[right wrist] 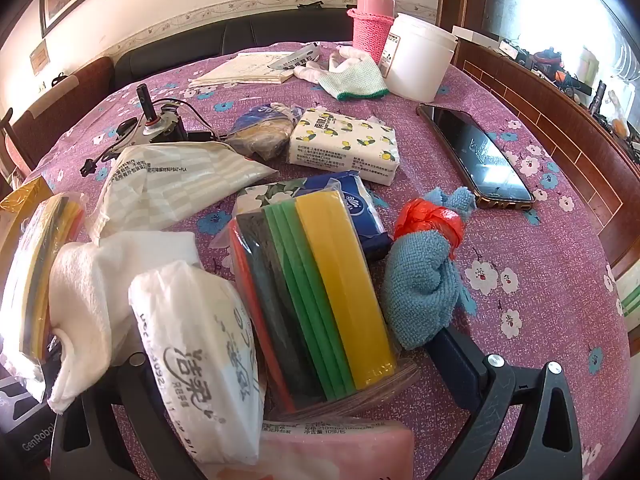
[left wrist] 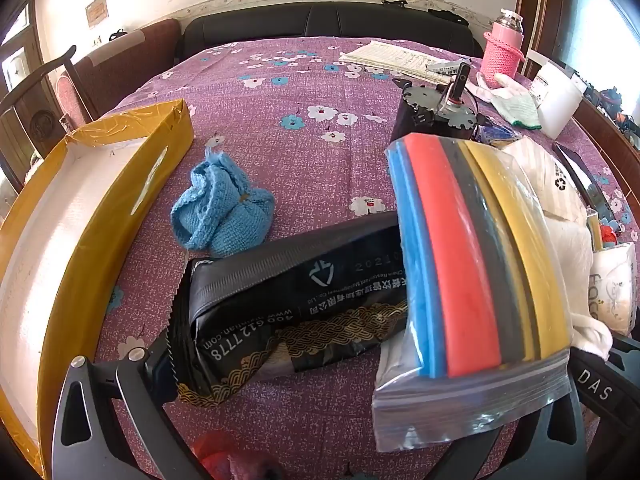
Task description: Organize soft objects
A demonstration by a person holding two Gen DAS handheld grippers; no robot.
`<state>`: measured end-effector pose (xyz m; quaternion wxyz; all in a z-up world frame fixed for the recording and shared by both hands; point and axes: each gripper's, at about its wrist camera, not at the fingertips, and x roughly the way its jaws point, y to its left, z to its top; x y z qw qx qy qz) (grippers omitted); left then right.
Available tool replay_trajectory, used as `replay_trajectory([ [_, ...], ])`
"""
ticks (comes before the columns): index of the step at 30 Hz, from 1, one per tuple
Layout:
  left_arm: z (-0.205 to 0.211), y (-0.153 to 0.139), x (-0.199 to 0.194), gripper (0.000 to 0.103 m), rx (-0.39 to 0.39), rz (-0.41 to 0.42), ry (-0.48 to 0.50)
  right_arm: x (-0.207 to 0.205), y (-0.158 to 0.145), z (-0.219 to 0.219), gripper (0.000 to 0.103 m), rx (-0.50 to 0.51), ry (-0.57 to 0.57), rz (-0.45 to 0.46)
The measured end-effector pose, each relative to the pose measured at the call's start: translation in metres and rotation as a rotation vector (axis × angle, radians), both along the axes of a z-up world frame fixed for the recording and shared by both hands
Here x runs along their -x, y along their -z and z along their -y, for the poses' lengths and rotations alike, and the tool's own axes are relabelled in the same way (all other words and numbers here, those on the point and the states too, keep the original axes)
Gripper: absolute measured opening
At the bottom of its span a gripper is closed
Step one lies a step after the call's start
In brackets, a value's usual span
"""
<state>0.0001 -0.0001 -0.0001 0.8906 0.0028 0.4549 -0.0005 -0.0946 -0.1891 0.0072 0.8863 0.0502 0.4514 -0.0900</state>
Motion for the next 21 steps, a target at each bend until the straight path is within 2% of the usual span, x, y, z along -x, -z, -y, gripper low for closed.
replay_trajectory([
  [21, 0.0, -0.0001, 0.0002, 0.103, -0.002, 0.004, 0.0, 0.0007, -0.0002, -0.0003, 0.102, 0.003, 0.0, 0.008],
])
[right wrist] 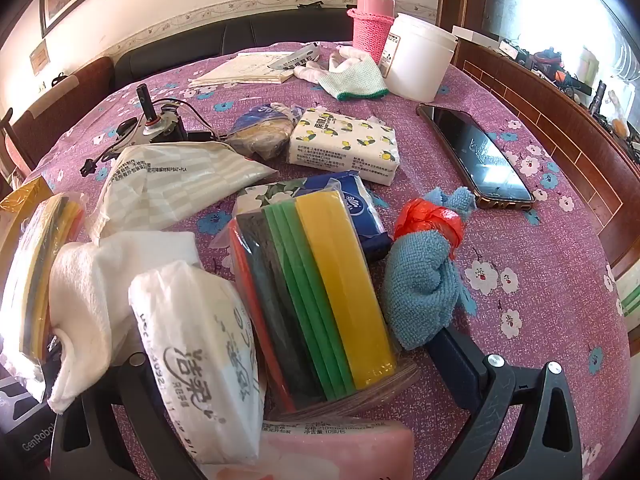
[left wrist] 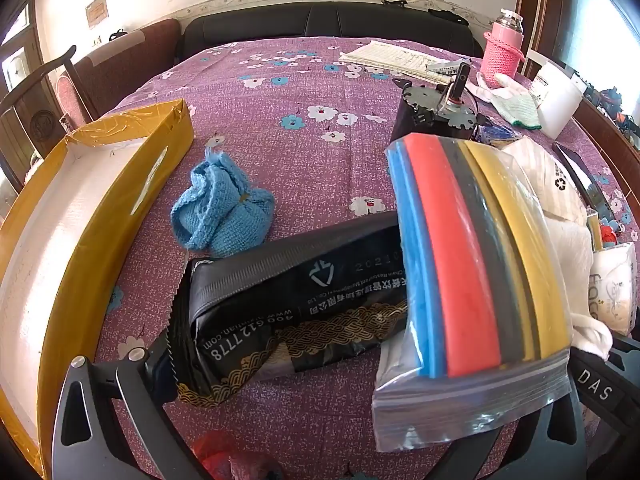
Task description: Organize soft objects
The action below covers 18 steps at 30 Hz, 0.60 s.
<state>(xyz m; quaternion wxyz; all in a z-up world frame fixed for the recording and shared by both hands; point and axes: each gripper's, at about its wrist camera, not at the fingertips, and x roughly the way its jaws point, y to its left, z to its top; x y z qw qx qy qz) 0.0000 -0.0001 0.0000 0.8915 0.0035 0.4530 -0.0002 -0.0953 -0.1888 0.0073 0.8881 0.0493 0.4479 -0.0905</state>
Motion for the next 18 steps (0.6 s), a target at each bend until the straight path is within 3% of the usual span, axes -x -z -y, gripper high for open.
replay_trajectory([
  [18, 0.0, -0.0014, 0.0026, 0.103, -0.001, -0.025, -0.012, -0.0004, -0.0001, 0.0003, 0.102, 0.0, 0.0, 0.0],
])
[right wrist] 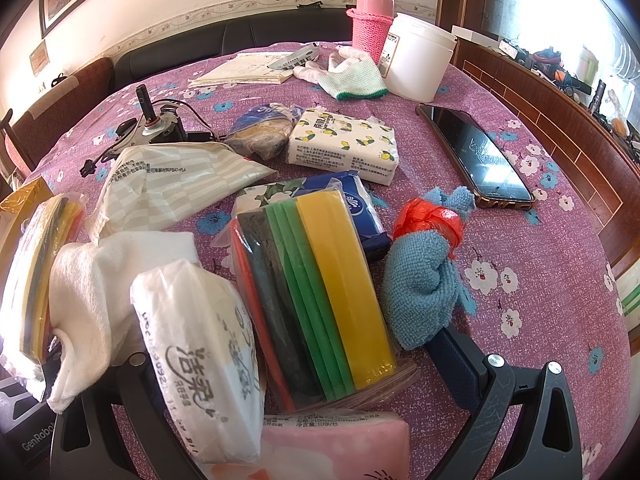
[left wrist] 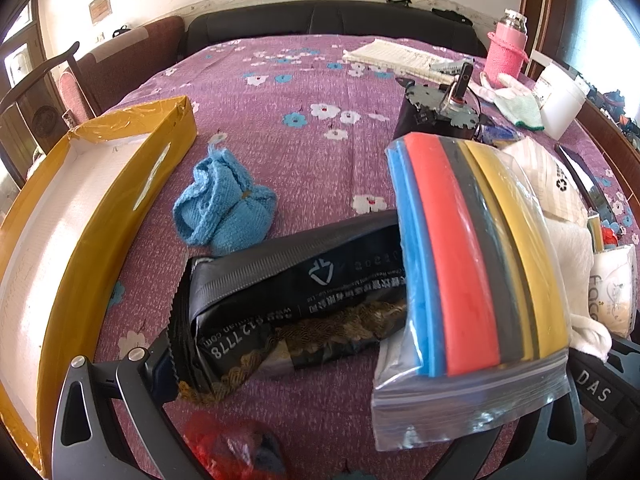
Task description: Organize soft objects
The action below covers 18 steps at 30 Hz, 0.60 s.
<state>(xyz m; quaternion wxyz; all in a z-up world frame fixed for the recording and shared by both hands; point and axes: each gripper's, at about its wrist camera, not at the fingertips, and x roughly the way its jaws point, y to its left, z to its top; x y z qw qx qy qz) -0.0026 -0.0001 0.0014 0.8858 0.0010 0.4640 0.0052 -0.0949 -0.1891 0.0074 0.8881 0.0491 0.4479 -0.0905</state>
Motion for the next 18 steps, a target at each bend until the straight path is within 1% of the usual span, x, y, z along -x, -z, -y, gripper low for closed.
replay_trajectory([
  [2, 0.001, -0.001, 0.002, 0.103, 0.001, -0.033, -0.001, 0.0, 0.0, 0.0, 0.102, -0.001, 0.0, 0.0],
  [4, 0.004, -0.002, 0.006, 0.103, 0.0, -0.048, -0.008, 0.0, 0.0, 0.0, 0.102, -0.001, 0.0, 0.0],
  [8, 0.004, -0.001, 0.015, 0.103, 0.001, -0.035, 0.002, 0.0, 0.0, 0.0, 0.102, -0.001, 0.0, 0.0],
  [18, 0.006, -0.002, 0.015, 0.103, -0.005, -0.033, -0.004, 0.001, 0.0, 0.0, 0.102, -0.001, 0.0, 0.001],
])
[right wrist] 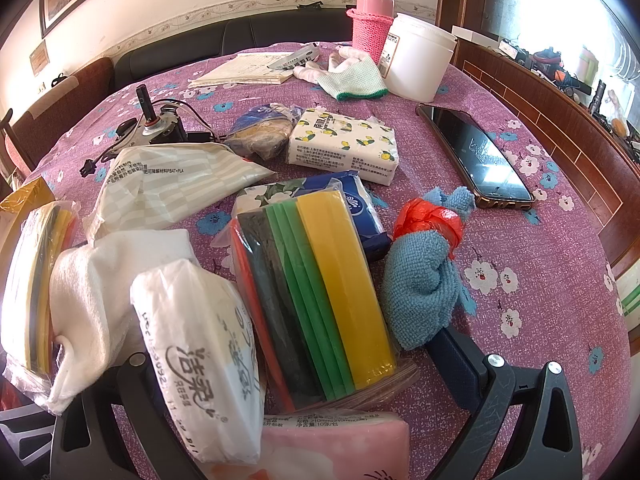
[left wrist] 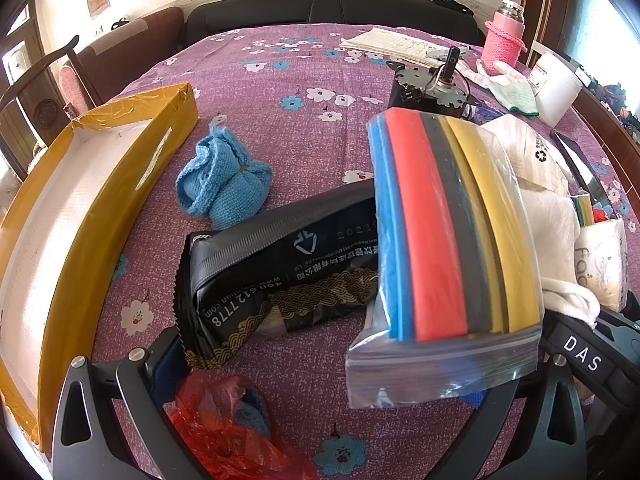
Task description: Organize soft objects
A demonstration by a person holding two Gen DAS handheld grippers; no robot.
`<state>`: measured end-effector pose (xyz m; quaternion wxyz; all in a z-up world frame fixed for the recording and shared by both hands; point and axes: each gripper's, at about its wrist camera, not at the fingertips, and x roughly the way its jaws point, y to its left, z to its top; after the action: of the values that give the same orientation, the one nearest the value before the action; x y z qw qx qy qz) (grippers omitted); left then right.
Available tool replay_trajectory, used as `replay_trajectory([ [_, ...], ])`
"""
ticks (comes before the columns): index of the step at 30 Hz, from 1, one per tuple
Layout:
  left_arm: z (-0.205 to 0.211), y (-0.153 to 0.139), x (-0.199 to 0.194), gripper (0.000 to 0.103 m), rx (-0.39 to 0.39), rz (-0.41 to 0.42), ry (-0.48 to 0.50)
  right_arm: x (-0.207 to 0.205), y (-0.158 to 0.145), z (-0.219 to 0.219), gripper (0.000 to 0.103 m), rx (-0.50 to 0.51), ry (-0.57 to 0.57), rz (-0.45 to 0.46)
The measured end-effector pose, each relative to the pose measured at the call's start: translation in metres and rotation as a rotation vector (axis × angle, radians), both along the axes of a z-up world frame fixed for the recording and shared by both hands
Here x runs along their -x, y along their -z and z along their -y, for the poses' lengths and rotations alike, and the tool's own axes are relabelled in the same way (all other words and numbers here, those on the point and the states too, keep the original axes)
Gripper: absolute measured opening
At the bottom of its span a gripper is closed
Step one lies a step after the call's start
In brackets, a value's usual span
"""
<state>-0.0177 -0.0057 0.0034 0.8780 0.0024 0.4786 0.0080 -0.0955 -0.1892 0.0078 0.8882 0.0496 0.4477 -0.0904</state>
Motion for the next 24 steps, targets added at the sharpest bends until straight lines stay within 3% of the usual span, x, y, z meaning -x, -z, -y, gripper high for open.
replay_trajectory([
  [12, -0.0014, 0.0004, -0.0069, 0.103, 0.011, 0.003, -0.044, -0.0079, -0.0004, 0.0025, 0.102, -0.009, -0.065, -0.051],
  [24, -0.0018, 0.0009, -0.0069, 0.103, 0.01, 0.004, -0.044, 0.0, -0.0015, 0.0035, 0.102, -0.006, -0.075, -0.026],
])
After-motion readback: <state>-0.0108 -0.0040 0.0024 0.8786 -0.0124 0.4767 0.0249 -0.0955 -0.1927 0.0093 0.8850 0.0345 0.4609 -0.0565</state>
